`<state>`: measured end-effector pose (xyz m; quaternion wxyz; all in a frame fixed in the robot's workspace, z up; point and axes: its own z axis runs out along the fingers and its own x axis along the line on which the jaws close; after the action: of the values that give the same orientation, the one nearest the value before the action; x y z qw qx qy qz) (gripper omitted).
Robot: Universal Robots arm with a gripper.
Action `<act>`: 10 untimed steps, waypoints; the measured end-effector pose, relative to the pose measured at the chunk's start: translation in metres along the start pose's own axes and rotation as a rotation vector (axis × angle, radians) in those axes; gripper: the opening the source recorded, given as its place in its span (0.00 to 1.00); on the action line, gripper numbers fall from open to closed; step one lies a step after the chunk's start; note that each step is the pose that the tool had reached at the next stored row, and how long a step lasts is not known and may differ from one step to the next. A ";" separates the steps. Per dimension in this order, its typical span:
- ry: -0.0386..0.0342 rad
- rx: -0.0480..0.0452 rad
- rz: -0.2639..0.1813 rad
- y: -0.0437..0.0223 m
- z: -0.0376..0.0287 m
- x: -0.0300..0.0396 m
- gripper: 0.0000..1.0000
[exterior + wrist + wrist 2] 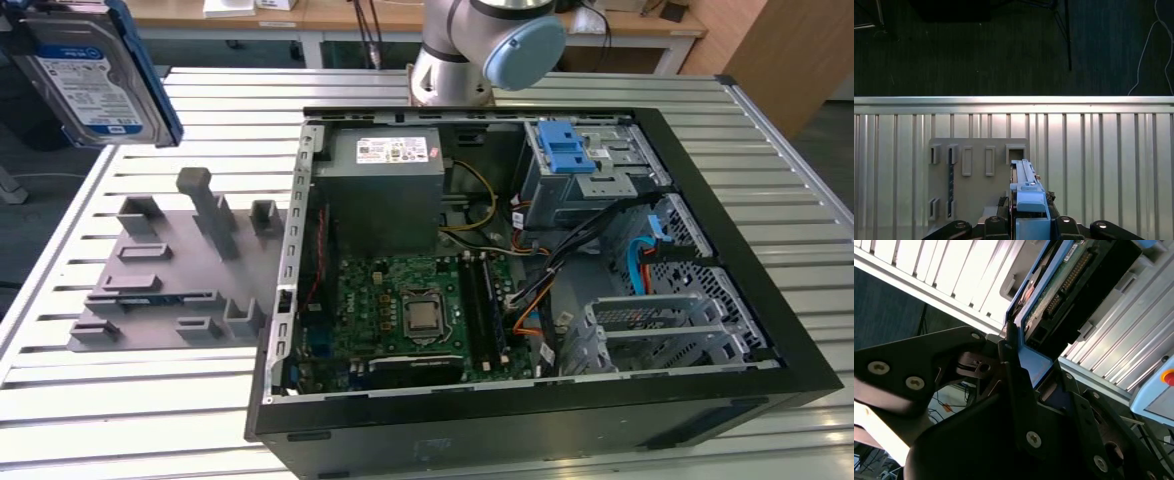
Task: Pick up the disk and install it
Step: 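Pick up the disk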
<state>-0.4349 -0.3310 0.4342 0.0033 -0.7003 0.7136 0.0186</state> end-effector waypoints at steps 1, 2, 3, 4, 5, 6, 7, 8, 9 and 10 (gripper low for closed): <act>0.0000 -0.0001 0.000 0.0000 -0.0007 0.0000 0.36; 0.0001 -0.0001 0.000 0.0000 -0.0013 -0.0001 0.36; 0.0000 0.0000 0.000 0.0000 -0.0019 -0.0001 0.36; 0.0000 -0.0001 0.000 0.0000 -0.0027 -0.0001 0.36; 0.0000 -0.0001 0.000 0.0001 -0.0033 -0.0001 0.36; 0.0000 -0.0001 0.000 0.0001 -0.0040 -0.0002 0.36; 0.0000 -0.0001 0.000 0.0001 -0.0046 -0.0002 0.36; 0.0000 -0.0001 0.000 0.0001 -0.0052 -0.0002 0.36; 0.0001 -0.0001 0.000 0.0001 -0.0059 -0.0003 0.36; 0.0000 -0.0001 0.000 0.0001 -0.0065 -0.0003 0.36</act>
<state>-0.4349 -0.3309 0.4407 0.0032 -0.7003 0.7136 0.0186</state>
